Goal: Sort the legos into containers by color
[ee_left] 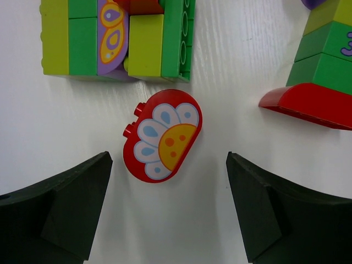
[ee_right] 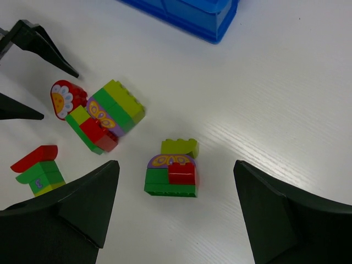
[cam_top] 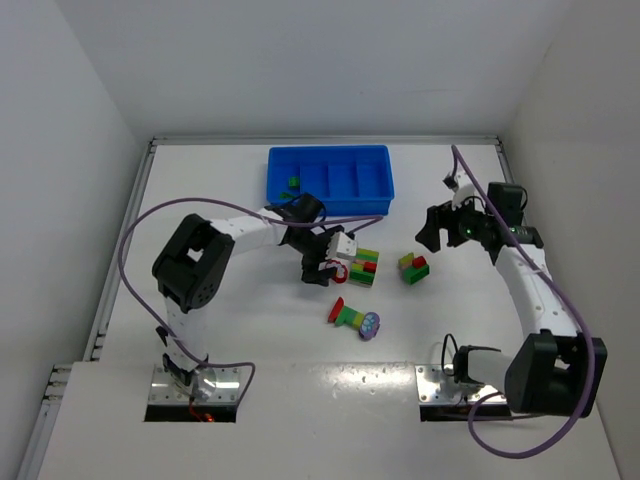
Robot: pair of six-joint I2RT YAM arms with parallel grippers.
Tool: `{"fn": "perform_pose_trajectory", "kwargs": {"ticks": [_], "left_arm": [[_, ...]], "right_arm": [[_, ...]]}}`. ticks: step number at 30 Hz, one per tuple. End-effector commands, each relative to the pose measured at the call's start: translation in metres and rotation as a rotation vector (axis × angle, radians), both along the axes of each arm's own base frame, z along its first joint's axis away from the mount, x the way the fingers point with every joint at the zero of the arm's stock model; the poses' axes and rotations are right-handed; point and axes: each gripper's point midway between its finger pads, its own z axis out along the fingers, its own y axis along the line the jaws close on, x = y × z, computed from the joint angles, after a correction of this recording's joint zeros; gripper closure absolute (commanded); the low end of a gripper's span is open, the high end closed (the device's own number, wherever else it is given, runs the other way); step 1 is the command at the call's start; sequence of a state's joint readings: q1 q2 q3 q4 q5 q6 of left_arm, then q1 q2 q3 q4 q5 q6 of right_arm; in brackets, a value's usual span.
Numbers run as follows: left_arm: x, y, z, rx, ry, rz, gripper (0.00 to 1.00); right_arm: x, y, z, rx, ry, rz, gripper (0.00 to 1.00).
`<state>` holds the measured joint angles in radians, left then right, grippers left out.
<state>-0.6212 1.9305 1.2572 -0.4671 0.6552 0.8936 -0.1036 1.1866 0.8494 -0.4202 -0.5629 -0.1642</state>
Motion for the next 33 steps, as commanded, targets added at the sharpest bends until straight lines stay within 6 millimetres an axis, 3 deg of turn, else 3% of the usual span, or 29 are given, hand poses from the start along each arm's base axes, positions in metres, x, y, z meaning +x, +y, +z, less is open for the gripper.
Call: {"fn": "perform_pose_trajectory", "kwargs": {"ticks": [1, 8, 12, 15, 16, 19, 21, 24, 27, 30, 33], "left_arm": [[0.008, -0.018, 0.007, -0.061, -0.045, -0.043, 0.08], [0.01, -0.031, 0.005, -0.067, -0.083, -0.039, 0.08], [0.006, -0.037, 0.001, -0.06, -0.088, -0.053, 0.14], [0.002, -0.038, -0.004, -0.047, -0.072, -0.044, 0.32], [0.004, -0.037, -0.005, -0.04, -0.078, -0.039, 0.44], [-0.002, -0.032, -0.01, -0.015, -0.078, -0.038, 0.64], [-0.003, -0.03, -0.009, -0.007, -0.086, -0.032, 0.74], [-0.004, -0.027, 0.003, -0.016, -0.095, -0.01, 0.84], [0.001, -0.031, 0.039, -0.066, -0.138, 0.029, 0.84], [0.028, -0.025, 0.088, -0.152, -0.176, 0.145, 0.84], [0.068, -0.012, 0.128, -0.217, -0.267, 0.314, 0.84]], "right_arm": [[0.004, 0.001, 0.009, 0.043, -0.037, 0.019, 0.15], [-0.001, -0.007, 0.0, 0.073, -0.004, 0.0, 0.15], [0.0, -0.011, -0.001, 0.081, -0.002, -0.002, 0.15], [0.0, -0.012, -0.001, 0.088, -0.004, -0.004, 0.15], [0.0, -0.015, -0.001, 0.088, -0.004, -0.013, 0.15], [-0.002, -0.013, -0.003, 0.096, 0.004, -0.007, 0.15], [-0.001, -0.015, -0.001, 0.102, -0.007, -0.008, 0.15], [-0.002, -0.011, 0.0, 0.123, -0.003, 0.0, 0.15], [-0.006, -0.008, -0.005, 0.15, 0.019, -0.005, 0.15], [-0.003, -0.005, -0.003, 0.179, -0.005, -0.007, 0.15], [-0.003, -0.004, -0.005, 0.186, -0.006, -0.013, 0.15]]}}
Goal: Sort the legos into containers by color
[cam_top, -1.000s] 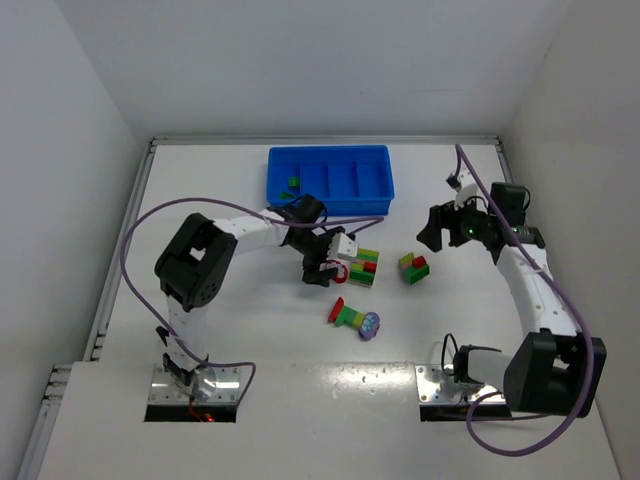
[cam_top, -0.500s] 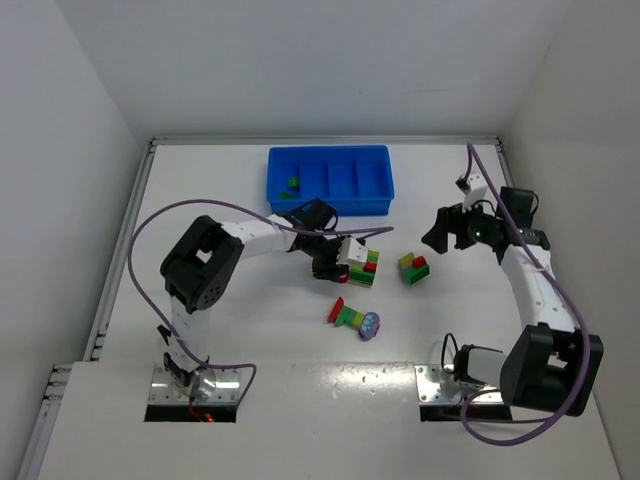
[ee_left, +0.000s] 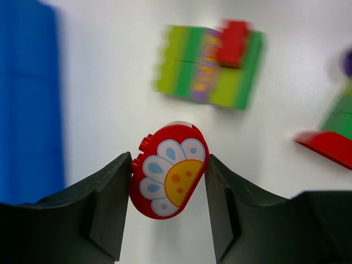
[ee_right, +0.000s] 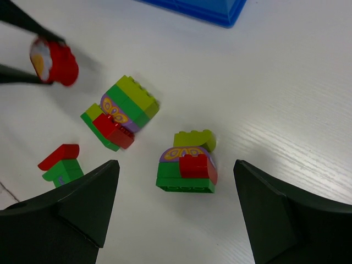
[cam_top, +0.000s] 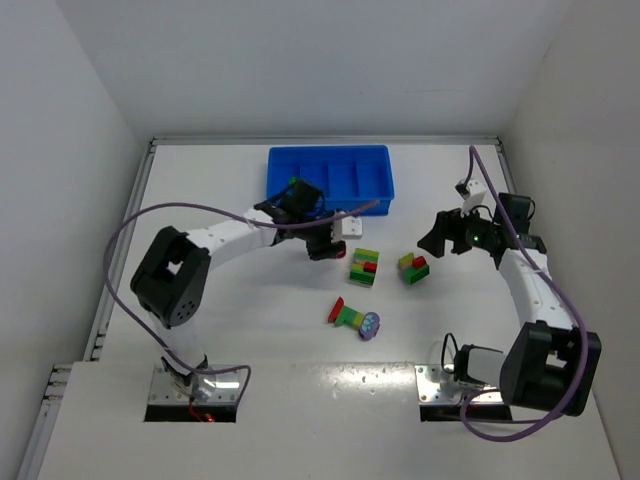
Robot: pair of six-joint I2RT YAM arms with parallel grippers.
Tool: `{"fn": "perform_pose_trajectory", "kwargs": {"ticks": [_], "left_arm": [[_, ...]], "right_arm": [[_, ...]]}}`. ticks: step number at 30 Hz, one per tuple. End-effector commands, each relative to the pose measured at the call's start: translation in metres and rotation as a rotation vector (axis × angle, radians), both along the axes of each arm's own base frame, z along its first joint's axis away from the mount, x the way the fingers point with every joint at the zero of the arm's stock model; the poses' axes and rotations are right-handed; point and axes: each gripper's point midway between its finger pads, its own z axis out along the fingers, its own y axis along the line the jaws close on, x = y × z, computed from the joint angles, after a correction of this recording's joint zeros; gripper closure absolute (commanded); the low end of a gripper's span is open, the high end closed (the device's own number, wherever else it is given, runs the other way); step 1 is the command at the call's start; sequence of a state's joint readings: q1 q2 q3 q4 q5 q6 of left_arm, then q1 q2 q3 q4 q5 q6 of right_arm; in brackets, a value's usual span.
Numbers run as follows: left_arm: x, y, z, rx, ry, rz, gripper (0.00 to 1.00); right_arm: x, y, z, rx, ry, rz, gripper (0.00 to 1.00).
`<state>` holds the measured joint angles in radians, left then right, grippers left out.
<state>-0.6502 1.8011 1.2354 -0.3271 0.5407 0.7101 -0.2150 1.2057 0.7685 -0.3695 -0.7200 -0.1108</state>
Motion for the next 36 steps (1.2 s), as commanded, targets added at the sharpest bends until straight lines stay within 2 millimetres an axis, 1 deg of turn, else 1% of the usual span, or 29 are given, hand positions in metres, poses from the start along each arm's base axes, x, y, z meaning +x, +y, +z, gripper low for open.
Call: {"fn": "perform_pose_trajectory", "kwargs": {"ticks": [1, 2, 3, 4, 5, 7, 8, 9, 10, 12, 13, 14, 15, 16, 17, 18, 21, 22, 25, 27, 28, 29, 30, 31, 32, 33, 34, 35, 36], "left_arm": [[0.07, 0.011, 0.086, -0.161, -0.211, 0.246, 0.84], [0.079, 0.013, 0.091, -0.165, -0.242, 0.281, 0.84], [0.101, 0.019, 0.104, -0.187, -0.285, 0.343, 0.84], [0.109, 0.02, 0.106, -0.185, -0.299, 0.372, 0.84], [0.125, 0.029, 0.107, -0.174, -0.318, 0.434, 0.82], [0.158, 0.037, 0.105, -0.167, -0.331, 0.575, 0.82], [0.169, 0.041, 0.103, -0.166, -0.326, 0.618, 0.82], [0.177, 0.04, 0.102, -0.169, -0.322, 0.646, 0.82], [0.193, 0.044, 0.098, -0.173, -0.313, 0.702, 0.82], [0.209, 0.045, 0.098, -0.192, -0.323, 0.744, 0.82], [0.218, 0.042, 0.108, -0.22, -0.344, 0.759, 0.82], [0.224, 0.041, 0.106, -0.221, -0.343, 0.778, 0.82], [0.234, 0.043, 0.09, -0.19, -0.345, 0.808, 0.82], [0.244, 0.04, 0.101, -0.216, -0.363, 0.827, 0.82], [0.261, 0.047, 0.085, -0.19, -0.368, 0.884, 0.82], [0.265, 0.045, 0.098, -0.213, -0.386, 0.885, 0.82], [0.283, 0.047, 0.089, -0.208, -0.396, 0.956, 0.82], [0.289, 0.053, 0.088, -0.209, -0.397, 0.981, 0.82], [0.296, 0.056, 0.076, -0.189, -0.41, 1.014, 0.82], [0.305, 0.063, 0.08, -0.198, -0.43, 1.042, 0.82], [0.306, 0.063, 0.074, -0.19, -0.425, 1.041, 0.82], [0.31, 0.07, 0.07, -0.18, -0.43, 1.062, 0.82], [0.31, 0.07, 0.07, -0.18, -0.43, 1.062, 0.82], [0.314, 0.076, 0.062, -0.167, -0.425, 1.072, 0.82], [0.314, 0.076, 0.062, -0.167, -0.425, 1.072, 0.82], [0.314, 0.076, 0.055, -0.165, -0.412, 1.077, 0.82], [0.316, 0.082, 0.055, -0.169, -0.407, 1.092, 0.81], [0.316, 0.08, 0.048, -0.164, -0.395, 1.08, 0.79], [0.316, 0.078, 0.047, -0.168, -0.391, 1.073, 0.79]], "right_arm": [[0.008, 0.003, 0.01, 0.036, -0.056, 0.01, 0.15], [0.011, 0.002, 0.011, 0.036, -0.056, 0.01, 0.15], [0.011, 0.002, 0.011, 0.036, -0.056, 0.01, 0.15], [0.011, 0.003, 0.008, 0.044, -0.042, 0.005, 0.15], [0.011, 0.003, 0.008, 0.044, -0.042, 0.005, 0.15], [0.013, 0.003, 0.007, 0.051, -0.036, 0.0, 0.15], [0.014, 0.002, 0.008, 0.049, -0.044, 0.0, 0.15], [0.014, 0.002, 0.008, 0.049, -0.044, 0.0, 0.15], [0.014, 0.002, 0.008, 0.049, -0.044, 0.0, 0.15], [0.012, 0.003, 0.005, 0.051, -0.035, 0.0, 0.15], [0.012, 0.003, 0.005, 0.051, -0.035, 0.0, 0.15], [0.012, 0.003, 0.005, 0.051, -0.035, 0.0, 0.15], [0.012, 0.003, 0.002, 0.053, -0.027, 0.0, 0.15], [0.012, 0.003, 0.002, 0.053, -0.026, 0.0, 0.15], [0.012, 0.003, 0.002, 0.053, -0.026, 0.0, 0.15], [0.012, 0.003, -0.001, 0.055, -0.016, -0.001, 0.15], [0.012, 0.003, -0.001, 0.055, -0.016, -0.001, 0.15], [0.013, 0.003, -0.004, 0.057, -0.006, -0.001, 0.15], [0.013, 0.003, -0.006, 0.059, 0.003, -0.001, 0.15], [0.013, 0.003, -0.006, 0.059, 0.003, -0.001, 0.16], [0.013, 0.003, -0.006, 0.059, 0.003, -0.001, 0.16], [0.013, 0.003, -0.009, 0.062, 0.014, -0.001, 0.16], [0.013, 0.003, -0.009, 0.062, 0.014, -0.001, 0.16], [0.013, 0.003, -0.009, 0.062, 0.014, -0.001, 0.16], [0.013, 0.003, -0.009, 0.062, 0.014, -0.001, 0.16], [0.013, 0.003, -0.012, 0.064, 0.023, -0.002, 0.16], [0.013, 0.003, -0.012, 0.064, 0.023, -0.002, 0.16], [0.013, 0.003, -0.012, 0.064, 0.023, -0.002, 0.16], [0.013, 0.003, -0.015, 0.066, 0.033, -0.002, 0.16]]}}
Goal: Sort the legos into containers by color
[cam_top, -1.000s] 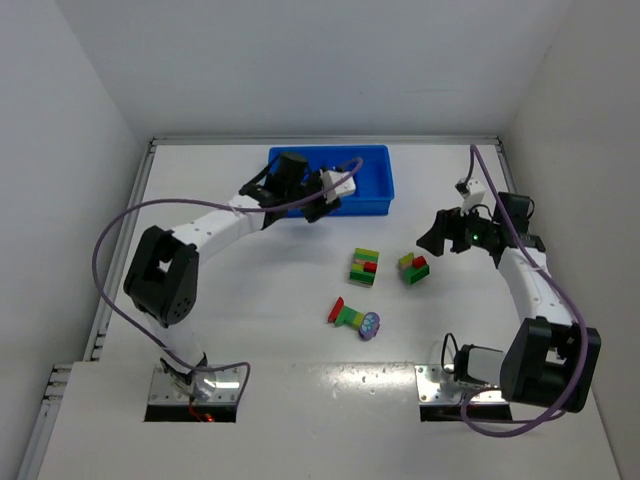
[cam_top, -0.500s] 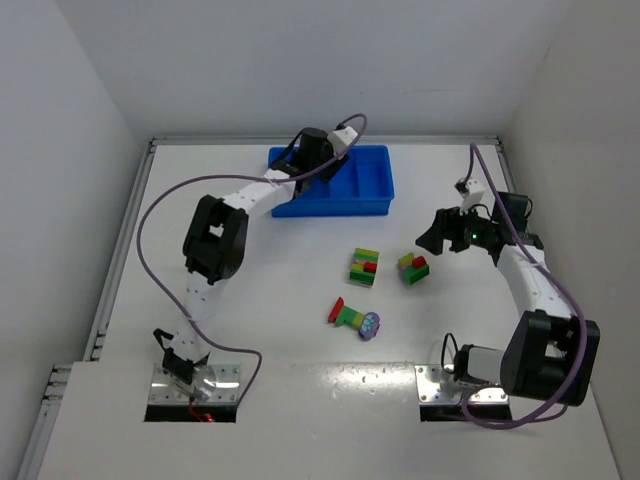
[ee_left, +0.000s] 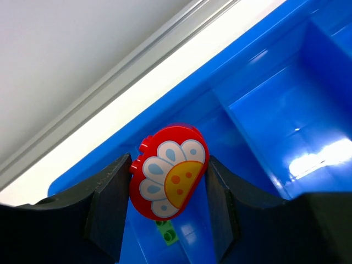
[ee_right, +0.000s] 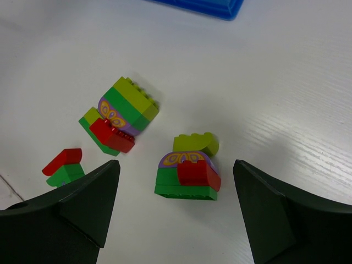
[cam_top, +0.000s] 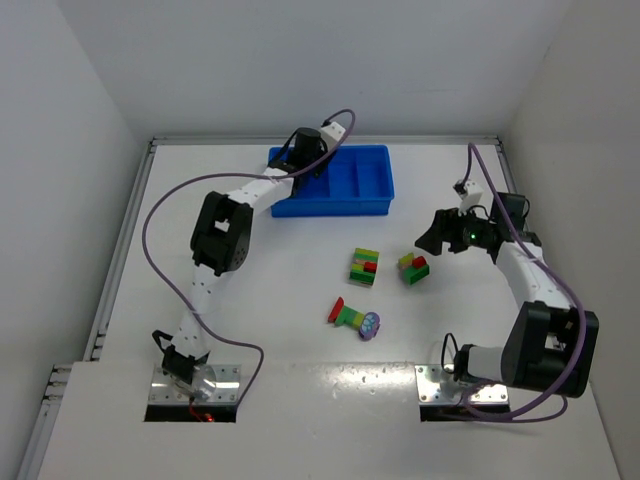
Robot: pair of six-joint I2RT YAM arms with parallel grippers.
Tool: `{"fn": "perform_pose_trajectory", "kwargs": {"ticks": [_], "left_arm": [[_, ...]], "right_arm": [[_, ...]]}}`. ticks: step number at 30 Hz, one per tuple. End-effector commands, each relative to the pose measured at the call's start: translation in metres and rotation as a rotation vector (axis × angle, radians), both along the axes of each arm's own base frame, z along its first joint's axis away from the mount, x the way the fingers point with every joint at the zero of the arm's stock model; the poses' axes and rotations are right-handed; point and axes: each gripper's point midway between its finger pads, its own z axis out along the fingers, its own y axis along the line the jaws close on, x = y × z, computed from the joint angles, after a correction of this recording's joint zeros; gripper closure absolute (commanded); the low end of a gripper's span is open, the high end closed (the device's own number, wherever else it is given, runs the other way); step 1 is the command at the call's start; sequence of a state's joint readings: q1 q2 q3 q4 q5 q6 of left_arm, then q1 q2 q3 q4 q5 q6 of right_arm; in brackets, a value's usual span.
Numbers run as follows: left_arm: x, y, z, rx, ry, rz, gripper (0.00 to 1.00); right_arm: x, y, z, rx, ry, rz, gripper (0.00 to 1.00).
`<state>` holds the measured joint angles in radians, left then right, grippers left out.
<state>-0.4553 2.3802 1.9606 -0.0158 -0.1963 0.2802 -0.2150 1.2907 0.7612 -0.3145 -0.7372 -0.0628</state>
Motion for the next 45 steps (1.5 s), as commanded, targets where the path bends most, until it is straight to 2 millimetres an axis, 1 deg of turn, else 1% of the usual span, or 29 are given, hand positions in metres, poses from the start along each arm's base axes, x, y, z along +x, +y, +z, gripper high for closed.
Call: {"fn": "perform_pose_trajectory", "kwargs": {"ticks": [1, 3, 4, 6, 7, 9, 10, 11, 13, 14, 15, 17, 19, 21, 22, 23, 25, 26, 29, 30, 31, 35, 36, 39, 40, 41, 43, 44, 45], "left_arm": [[0.015, 0.003, 0.012, -0.055, -0.046, 0.033, 0.79], [0.014, 0.0, 0.012, -0.062, -0.042, 0.015, 0.78], [0.014, -0.002, 0.005, -0.061, -0.03, 0.004, 0.78], [0.015, -0.005, 0.009, -0.08, -0.035, -0.004, 0.78], [0.015, -0.005, 0.001, -0.075, -0.024, -0.003, 0.78], [0.015, -0.005, -0.005, -0.071, -0.016, -0.003, 0.78], [0.016, -0.006, -0.001, -0.075, -0.024, -0.003, 0.78], [0.016, -0.006, -0.007, -0.071, -0.016, -0.003, 0.78], [0.017, -0.004, -0.007, -0.067, -0.018, 0.007, 0.78], [0.017, -0.004, -0.014, -0.062, -0.008, 0.007, 0.77], [0.017, -0.004, -0.014, -0.062, -0.008, 0.007, 0.76], [0.017, -0.003, -0.02, -0.055, -0.002, 0.015, 0.68], [0.017, -0.003, -0.02, -0.055, -0.001, 0.015, 0.65], [0.017, -0.001, -0.019, -0.052, -0.003, 0.024, 0.57], [0.017, -0.001, -0.026, -0.056, 0.007, 0.028, 0.55], [0.017, -0.001, -0.026, -0.056, 0.007, 0.028, 0.48], [0.017, 0.0, -0.025, -0.052, 0.005, 0.036, 0.41], [0.017, 0.0, -0.025, -0.052, 0.005, 0.036, 0.34], [0.019, 0.002, -0.024, -0.06, -0.004, 0.051, 0.31], [0.019, 0.004, -0.017, -0.059, -0.015, 0.064, 0.28], [0.019, 0.005, -0.017, -0.065, -0.015, 0.077, 0.27], [0.014, 0.005, 0.005, -0.07, -0.046, 0.09, 0.27], [0.014, 0.006, 0.025, -0.085, -0.074, 0.089, 0.27], [0.006, 0.009, 0.047, -0.104, -0.091, 0.092, 0.27], [0.002, 0.011, 0.075, -0.123, -0.126, 0.091, 0.27], [-0.003, 0.014, 0.08, -0.123, -0.126, 0.091, 0.27], [-0.011, 0.015, 0.099, -0.135, -0.14, 0.08, 0.27], [-0.021, 0.013, 0.121, -0.154, -0.157, 0.074, 0.27], [-0.025, 0.013, 0.133, -0.163, -0.165, 0.062, 0.27]], "right_arm": [[0.006, 0.0, 0.003, 0.016, -0.028, 0.011, 0.16], [0.006, 0.0, 0.003, 0.016, -0.028, 0.011, 0.16], [0.006, 0.0, 0.0, 0.018, -0.019, 0.011, 0.16], [0.006, 0.0, 0.0, 0.018, -0.019, 0.011, 0.16], [0.006, 0.0, -0.003, 0.02, -0.009, 0.011, 0.16], [0.004, 0.001, -0.004, 0.022, 0.0, 0.011, 0.16], [0.004, 0.001, -0.004, 0.022, 0.0, 0.011, 0.16], [0.004, 0.0, -0.007, 0.019, 0.004, 0.015, 0.16], [0.007, 0.0, -0.004, 0.017, -0.005, 0.015, 0.16], [0.007, 0.0, -0.004, 0.017, -0.005, 0.015, 0.16], [0.005, 0.0, -0.007, 0.021, 0.013, 0.015, 0.16], [0.005, 0.0, -0.007, 0.021, 0.013, 0.015, 0.16], [0.005, 0.0, -0.007, 0.021, 0.013, 0.015, 0.16], [0.005, 0.0, -0.007, 0.021, 0.013, 0.015, 0.16], [0.005, 0.0, -0.007, 0.021, 0.013, 0.015, 0.16], [0.005, 0.0, -0.007, 0.021, 0.013, 0.015, 0.16], [0.005, 0.0, -0.007, 0.015, 0.008, 0.02, 0.16], [0.005, 0.0, -0.007, 0.015, 0.008, 0.02, 0.16], [0.005, 0.0, -0.007, 0.015, 0.008, 0.02, 0.16], [0.005, 0.0, -0.007, 0.015, 0.008, 0.02, 0.16], [0.005, 0.0, -0.007, 0.015, 0.008, 0.02, 0.16], [0.004, 0.0, -0.008, 0.018, 0.017, 0.02, 0.16], [0.004, 0.0, -0.008, 0.018, 0.017, 0.02, 0.16], [0.004, 0.0, -0.006, 0.015, 0.008, 0.02, 0.16], [0.001, 0.002, -0.005, 0.022, 0.006, 0.026, 0.16], [0.001, 0.002, -0.005, 0.022, 0.006, 0.026, 0.16], [0.001, 0.002, -0.005, 0.022, 0.006, 0.026, 0.16], [0.001, 0.002, -0.002, 0.02, -0.004, 0.026, 0.16], [0.003, 0.002, -0.001, 0.018, -0.013, 0.026, 0.16]]}}
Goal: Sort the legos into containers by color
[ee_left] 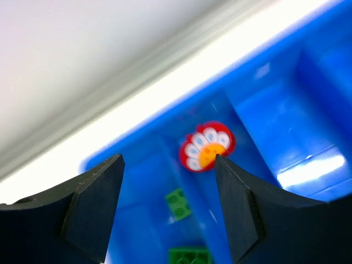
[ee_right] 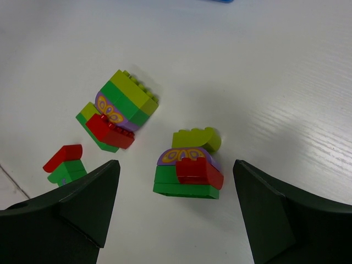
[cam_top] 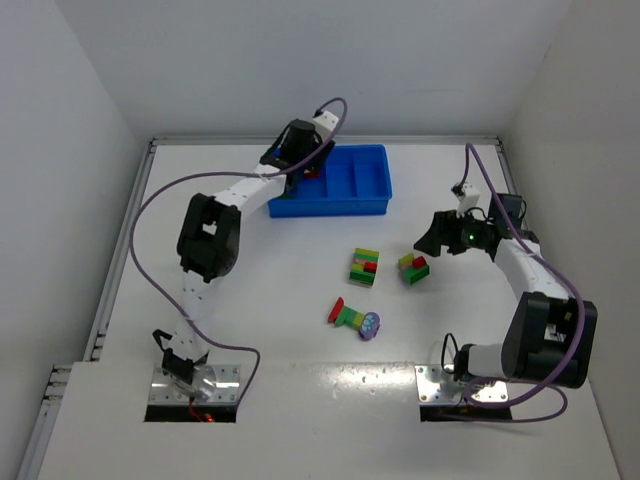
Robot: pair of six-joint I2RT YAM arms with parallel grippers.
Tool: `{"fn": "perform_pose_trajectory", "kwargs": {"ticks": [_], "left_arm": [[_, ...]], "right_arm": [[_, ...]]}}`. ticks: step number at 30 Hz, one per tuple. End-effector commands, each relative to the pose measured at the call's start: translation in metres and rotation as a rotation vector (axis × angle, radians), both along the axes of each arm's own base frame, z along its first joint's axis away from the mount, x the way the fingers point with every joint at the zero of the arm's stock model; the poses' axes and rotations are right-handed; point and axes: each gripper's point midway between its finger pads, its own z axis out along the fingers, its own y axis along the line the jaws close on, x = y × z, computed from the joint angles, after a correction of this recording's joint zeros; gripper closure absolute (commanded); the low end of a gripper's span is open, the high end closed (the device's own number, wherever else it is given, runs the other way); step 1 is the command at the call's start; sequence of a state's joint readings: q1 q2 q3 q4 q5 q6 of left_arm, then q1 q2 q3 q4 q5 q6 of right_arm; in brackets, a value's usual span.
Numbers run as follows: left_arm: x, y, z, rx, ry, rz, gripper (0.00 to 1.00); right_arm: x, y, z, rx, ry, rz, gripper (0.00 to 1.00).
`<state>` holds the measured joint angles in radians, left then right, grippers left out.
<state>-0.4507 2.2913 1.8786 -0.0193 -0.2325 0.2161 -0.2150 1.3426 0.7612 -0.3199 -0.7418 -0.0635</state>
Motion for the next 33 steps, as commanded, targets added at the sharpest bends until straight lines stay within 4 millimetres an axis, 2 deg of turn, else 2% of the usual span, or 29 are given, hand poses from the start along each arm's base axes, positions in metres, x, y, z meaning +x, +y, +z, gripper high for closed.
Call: {"fn": "perform_pose_trajectory", "kwargs": {"ticks": [1, 2, 3, 5, 6, 7, 8, 9, 10, 11, 12, 13, 14, 15, 16, 19, 20, 24, 28, 29, 32, 33], "left_arm": [[-0.017, 0.001, 0.12, -0.113, -0.17, 0.002, 0.27], [-0.021, 0.002, 0.13, -0.118, -0.174, -0.008, 0.27], [-0.036, -0.001, 0.145, -0.122, -0.17, -0.03, 0.27], [-0.056, -0.009, 0.156, -0.132, -0.143, -0.096, 0.27], [-0.075, -0.015, 0.14, -0.119, -0.066, -0.152, 0.27], [-0.102, -0.032, 0.16, -0.164, -0.049, -0.301, 0.27], [-0.122, -0.041, 0.157, -0.177, -0.008, -0.4, 0.27], [-0.147, -0.04, 0.126, -0.156, 0.089, -0.494, 0.27], [-0.169, -0.046, 0.121, -0.168, 0.126, -0.584, 0.27], [-0.199, -0.052, 0.13, -0.201, 0.139, -0.705, 0.27], [-0.223, -0.055, 0.103, -0.191, 0.218, -0.761, 0.27], [-0.246, -0.057, 0.09, -0.169, 0.266, -0.824, 0.29], [-0.265, -0.059, 0.092, -0.189, 0.285, -0.87, 0.31], [-0.276, -0.059, 0.084, -0.183, 0.3, -0.893, 0.31], [-0.296, -0.058, 0.061, -0.174, 0.362, -0.908, 0.31], [-0.327, -0.051, 0.037, -0.13, 0.407, -0.913, 0.34], [-0.331, -0.055, 0.036, -0.129, 0.391, -0.91, 0.34], [-0.334, -0.044, 0.03, -0.128, 0.361, -0.829, 0.34], [-0.327, -0.031, 0.032, -0.137, 0.302, -0.72, 0.34], [-0.329, -0.029, 0.026, -0.14, 0.29, -0.722, 0.34], [-0.339, -0.029, 0.019, -0.172, 0.319, -0.733, 0.34], [-0.352, -0.036, 0.015, -0.186, 0.346, -0.782, 0.32]], "right_arm": [[0.004, 0.002, 0.014, 0.01, -0.07, 0.028, 0.16], [0.004, 0.002, 0.016, 0.008, -0.079, 0.028, 0.16], [0.001, 0.003, 0.015, 0.008, -0.077, 0.028, 0.16], [0.0, 0.004, 0.019, 0.013, -0.089, 0.034, 0.16], [0.001, 0.004, 0.019, 0.007, -0.095, 0.039, 0.16], [0.0, 0.006, 0.022, 0.015, -0.106, 0.048, 0.16], [0.0, 0.006, 0.023, 0.015, -0.106, 0.048, 0.16], [-0.002, 0.008, 0.023, 0.025, -0.107, 0.066, 0.16], [-0.005, 0.01, 0.026, 0.034, -0.109, 0.073, 0.16], [-0.005, 0.011, 0.029, 0.028, -0.131, 0.101, 0.16], [-0.012, 0.017, 0.03, 0.055, -0.119, 0.133, 0.16], [-0.016, 0.02, 0.03, 0.067, -0.114, 0.15, 0.16], [-0.018, 0.021, 0.029, 0.059, -0.131, 0.183, 0.16], [-0.021, 0.023, 0.029, 0.065, -0.128, 0.192, 0.16], [-0.022, 0.023, 0.028, 0.062, -0.125, 0.197, 0.16], [-0.02, 0.016, 0.029, 0.021, -0.152, 0.185, 0.16], [-0.019, 0.014, 0.028, 0.007, -0.148, 0.176, 0.16], [-0.018, 0.002, 0.021, -0.072, -0.106, 0.124, 0.16], [-0.039, 0.003, 0.011, -0.078, 0.031, 0.112, 0.18], [-0.041, 0.006, 0.013, -0.063, 0.026, 0.136, 0.18], [-0.043, 0.0, 0.021, -0.116, -0.068, 0.112, 0.2], [-0.043, 0.0, 0.022, -0.123, -0.091, 0.111, 0.2]]}}
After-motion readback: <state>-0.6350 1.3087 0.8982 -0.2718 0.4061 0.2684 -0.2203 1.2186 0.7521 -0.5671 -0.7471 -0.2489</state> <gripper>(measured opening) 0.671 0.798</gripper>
